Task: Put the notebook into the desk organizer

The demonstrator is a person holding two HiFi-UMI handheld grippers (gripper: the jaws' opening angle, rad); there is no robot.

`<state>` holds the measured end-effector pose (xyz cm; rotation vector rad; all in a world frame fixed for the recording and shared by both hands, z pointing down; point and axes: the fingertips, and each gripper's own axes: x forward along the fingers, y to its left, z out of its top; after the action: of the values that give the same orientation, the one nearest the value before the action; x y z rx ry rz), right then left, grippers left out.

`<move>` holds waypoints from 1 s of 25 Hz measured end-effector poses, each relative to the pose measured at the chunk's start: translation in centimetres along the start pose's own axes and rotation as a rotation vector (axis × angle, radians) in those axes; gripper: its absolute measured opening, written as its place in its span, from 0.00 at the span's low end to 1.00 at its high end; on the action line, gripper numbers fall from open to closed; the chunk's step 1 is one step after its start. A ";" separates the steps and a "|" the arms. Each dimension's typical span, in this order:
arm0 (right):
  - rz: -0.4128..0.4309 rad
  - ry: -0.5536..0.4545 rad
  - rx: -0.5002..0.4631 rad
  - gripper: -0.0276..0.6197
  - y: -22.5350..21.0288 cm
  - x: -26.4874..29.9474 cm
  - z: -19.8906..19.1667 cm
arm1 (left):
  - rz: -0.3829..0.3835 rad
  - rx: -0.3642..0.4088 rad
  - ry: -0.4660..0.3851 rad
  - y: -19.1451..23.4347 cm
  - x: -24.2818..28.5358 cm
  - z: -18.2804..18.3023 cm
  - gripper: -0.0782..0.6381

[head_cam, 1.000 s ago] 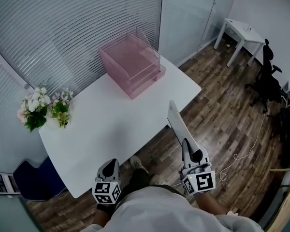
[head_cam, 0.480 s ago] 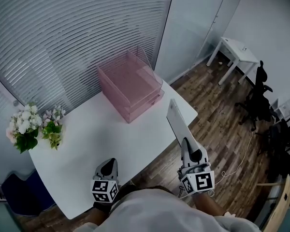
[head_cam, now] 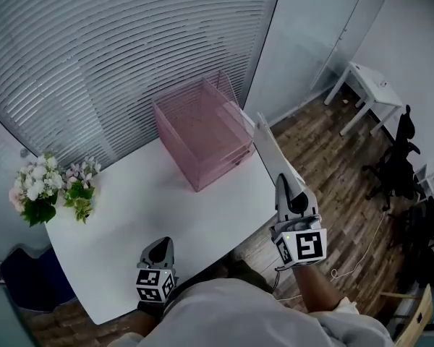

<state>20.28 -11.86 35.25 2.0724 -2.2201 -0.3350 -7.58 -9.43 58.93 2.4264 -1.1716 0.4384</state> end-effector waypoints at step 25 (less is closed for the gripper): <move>0.606 0.228 -0.903 0.07 8.3 29.4 -9.6 | 0.279 -0.204 -0.062 -0.6 -0.4 -0.8 0.12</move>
<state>11.94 -41.58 43.85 0.8957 -1.8902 -0.7921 -7.44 -8.45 59.33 2.1257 -1.5116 0.3090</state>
